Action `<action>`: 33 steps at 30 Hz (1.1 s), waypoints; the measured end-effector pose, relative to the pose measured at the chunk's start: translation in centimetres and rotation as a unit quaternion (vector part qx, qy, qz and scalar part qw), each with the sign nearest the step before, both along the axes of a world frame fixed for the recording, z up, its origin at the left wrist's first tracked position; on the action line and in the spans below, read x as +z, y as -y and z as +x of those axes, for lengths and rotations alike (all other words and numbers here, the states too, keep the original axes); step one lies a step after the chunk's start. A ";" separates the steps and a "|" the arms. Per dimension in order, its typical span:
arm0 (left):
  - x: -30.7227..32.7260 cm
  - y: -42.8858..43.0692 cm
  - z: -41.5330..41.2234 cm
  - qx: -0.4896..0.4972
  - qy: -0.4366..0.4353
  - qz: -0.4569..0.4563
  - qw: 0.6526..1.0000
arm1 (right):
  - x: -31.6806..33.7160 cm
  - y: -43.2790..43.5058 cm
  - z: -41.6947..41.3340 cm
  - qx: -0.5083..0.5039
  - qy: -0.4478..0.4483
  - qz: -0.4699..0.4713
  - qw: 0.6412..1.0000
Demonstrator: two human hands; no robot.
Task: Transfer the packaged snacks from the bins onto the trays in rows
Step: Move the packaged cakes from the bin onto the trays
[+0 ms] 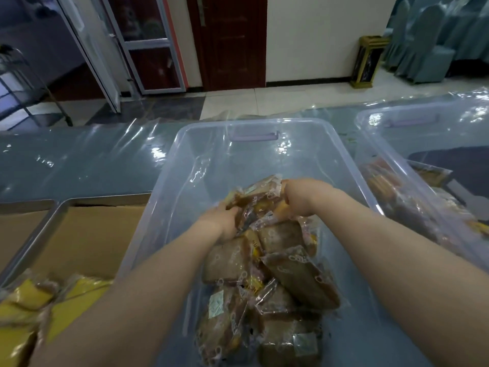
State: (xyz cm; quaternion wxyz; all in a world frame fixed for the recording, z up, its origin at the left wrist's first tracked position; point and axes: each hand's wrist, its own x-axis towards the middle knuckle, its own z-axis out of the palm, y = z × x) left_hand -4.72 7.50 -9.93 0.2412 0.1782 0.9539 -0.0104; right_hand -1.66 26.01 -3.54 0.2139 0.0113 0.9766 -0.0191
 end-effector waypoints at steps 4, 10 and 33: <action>-0.4 -0.1 -0.4 0.040 -0.094 0.064 0.993 | 0.1 -0.6 -0.8 -0.008 -0.032 -0.018 0.999; 2.0 0.1 0.7 0.011 -0.277 0.111 0.954 | 0.0 -0.1 -0.7 -0.016 -0.071 -0.040 0.997; 11.8 21.2 8.6 -0.042 -0.512 0.319 0.797 | 8.2 18.7 5.7 0.088 -0.332 -0.267 0.900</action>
